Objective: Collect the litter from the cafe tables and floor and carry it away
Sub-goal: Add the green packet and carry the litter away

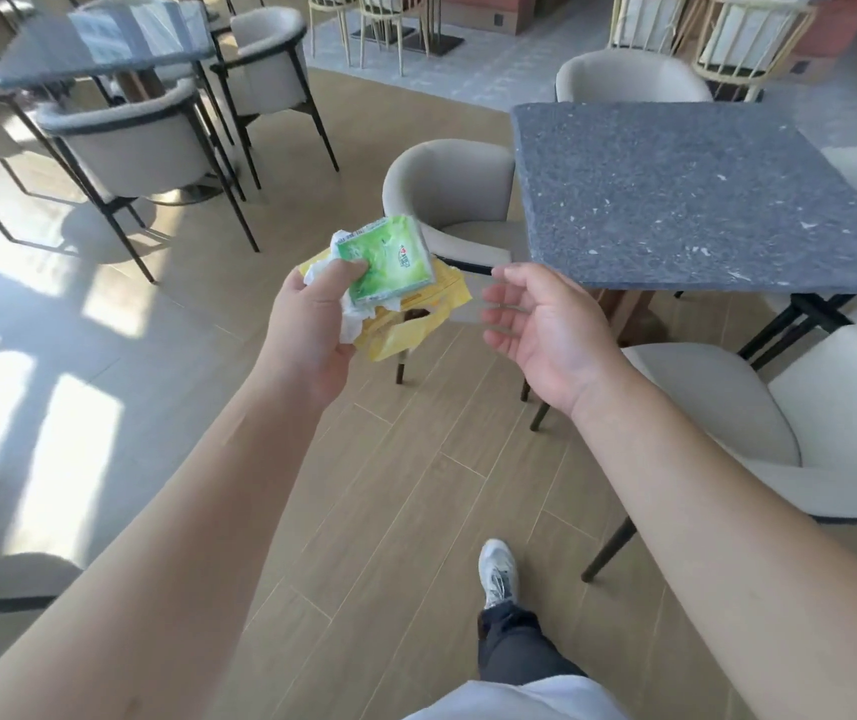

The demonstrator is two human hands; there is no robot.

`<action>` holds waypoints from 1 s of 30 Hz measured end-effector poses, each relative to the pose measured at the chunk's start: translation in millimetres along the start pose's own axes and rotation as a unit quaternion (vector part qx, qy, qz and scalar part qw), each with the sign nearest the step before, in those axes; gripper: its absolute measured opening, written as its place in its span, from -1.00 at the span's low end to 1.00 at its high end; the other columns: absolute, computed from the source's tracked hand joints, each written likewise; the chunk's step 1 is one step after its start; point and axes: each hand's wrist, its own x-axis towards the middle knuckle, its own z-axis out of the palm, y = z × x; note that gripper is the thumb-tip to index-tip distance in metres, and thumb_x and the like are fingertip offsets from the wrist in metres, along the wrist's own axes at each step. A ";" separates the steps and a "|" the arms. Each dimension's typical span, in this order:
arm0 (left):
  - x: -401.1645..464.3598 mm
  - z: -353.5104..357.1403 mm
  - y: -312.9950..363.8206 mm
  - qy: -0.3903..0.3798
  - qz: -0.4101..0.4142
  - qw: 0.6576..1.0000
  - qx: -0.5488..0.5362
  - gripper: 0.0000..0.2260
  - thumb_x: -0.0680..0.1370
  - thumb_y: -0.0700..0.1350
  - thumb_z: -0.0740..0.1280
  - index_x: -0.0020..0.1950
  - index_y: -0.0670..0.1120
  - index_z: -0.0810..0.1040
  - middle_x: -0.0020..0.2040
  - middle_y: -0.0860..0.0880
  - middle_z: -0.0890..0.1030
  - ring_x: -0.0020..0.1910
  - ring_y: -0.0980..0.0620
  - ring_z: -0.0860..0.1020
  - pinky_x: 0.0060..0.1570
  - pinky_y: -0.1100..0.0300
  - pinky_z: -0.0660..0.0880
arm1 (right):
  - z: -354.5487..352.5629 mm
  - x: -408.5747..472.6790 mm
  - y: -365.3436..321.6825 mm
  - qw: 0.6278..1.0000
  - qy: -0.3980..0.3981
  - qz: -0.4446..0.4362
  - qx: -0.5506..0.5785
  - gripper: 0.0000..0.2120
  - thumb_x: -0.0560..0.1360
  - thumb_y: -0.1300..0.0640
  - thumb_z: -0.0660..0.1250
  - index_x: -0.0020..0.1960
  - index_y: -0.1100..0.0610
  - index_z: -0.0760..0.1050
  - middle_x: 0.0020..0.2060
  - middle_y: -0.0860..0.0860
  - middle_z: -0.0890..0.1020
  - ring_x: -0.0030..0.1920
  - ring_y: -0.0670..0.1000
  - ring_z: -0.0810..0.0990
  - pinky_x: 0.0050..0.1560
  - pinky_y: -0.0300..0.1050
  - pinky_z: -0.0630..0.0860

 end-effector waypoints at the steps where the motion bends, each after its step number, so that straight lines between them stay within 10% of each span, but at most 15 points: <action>1: 16.0 -0.3 -0.2 0.006 -0.004 1.000 -0.003 -0.61 0.59 -0.19 0.33 0.42 -0.16 0.45 0.26 -0.19 0.66 0.16 -0.21 0.68 0.19 -0.21 0.58 | 0.7 17.8 0.2 1.000 -0.003 0.004 0.001 -0.90 0.53 0.14 0.30 0.01 0.12 0.54 -0.26 0.01 0.63 -0.32 -0.04 0.62 -0.34 -0.17 0.52; 15: 245.1 68.5 71.6 0.125 0.012 0.987 -0.097 -0.59 0.57 -0.19 0.39 0.41 -0.12 0.46 0.19 -0.17 0.69 0.05 -0.18 0.72 -0.02 -0.08 0.67 | 49.2 290.9 -79.2 0.996 -0.081 0.025 -0.014 -0.90 0.54 0.12 0.27 -0.01 0.12 0.53 -0.25 0.00 0.60 -0.29 -0.04 0.61 -0.26 -0.18 0.54; 30: 356.9 2.2 125.4 0.123 0.121 0.979 -0.110 -0.74 0.52 -0.20 0.36 0.21 -0.11 0.55 0.02 -0.10 0.71 -0.09 -0.08 0.72 -0.27 0.11 0.60 | 161.1 400.4 -68.1 0.984 -0.175 0.003 -0.038 -0.90 0.52 0.14 0.29 -0.03 0.12 0.55 -0.22 0.02 0.61 -0.26 -0.01 0.61 -0.33 -0.18 0.52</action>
